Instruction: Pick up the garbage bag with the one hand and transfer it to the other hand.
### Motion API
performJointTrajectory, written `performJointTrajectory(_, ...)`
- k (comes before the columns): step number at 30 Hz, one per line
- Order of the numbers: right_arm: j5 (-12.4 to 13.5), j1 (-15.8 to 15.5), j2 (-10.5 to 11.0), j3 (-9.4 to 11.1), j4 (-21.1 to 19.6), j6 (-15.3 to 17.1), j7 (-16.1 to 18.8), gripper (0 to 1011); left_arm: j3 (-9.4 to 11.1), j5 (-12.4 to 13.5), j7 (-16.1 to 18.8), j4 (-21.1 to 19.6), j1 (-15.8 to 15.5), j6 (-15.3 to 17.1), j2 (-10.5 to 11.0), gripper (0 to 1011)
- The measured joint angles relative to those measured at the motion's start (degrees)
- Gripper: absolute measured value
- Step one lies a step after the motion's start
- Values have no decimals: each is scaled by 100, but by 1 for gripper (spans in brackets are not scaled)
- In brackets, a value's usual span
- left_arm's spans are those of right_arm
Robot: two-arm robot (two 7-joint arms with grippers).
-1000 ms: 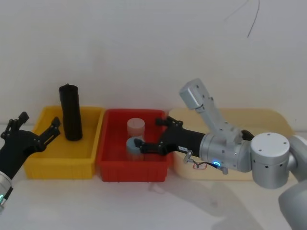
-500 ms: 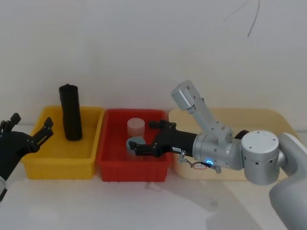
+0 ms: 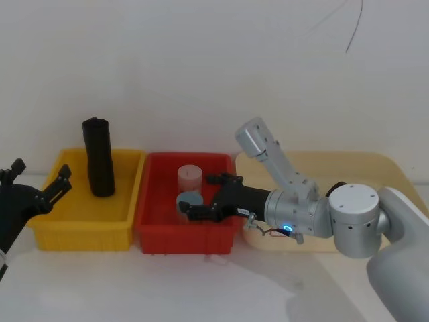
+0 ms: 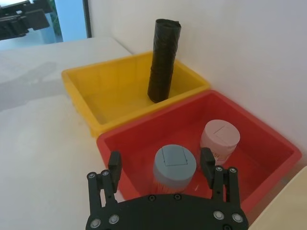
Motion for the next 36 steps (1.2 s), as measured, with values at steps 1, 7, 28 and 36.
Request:
performJointTrajectory(1, 3, 17, -11, -7, 52, -20, 0, 1001, -2, 1, 2, -1, 1, 0, 1, 1000)
performJointTrajectory(7, 21, 146, -100, -46, 409, -132, 7, 1001, -6, 4, 8, -6, 3, 0, 3, 1000)
performJointTrajectory(28, 128, 588, -402, -129, 1511, -519, 36, 1001, -12, 6, 18, -7, 11, 0, 4, 1000)
performJointTrajectory(36, 156, 716, -507, -152, 1856, -669, 40, 1001, -11, 5, 18, -7, 11, 0, 4, 1000)
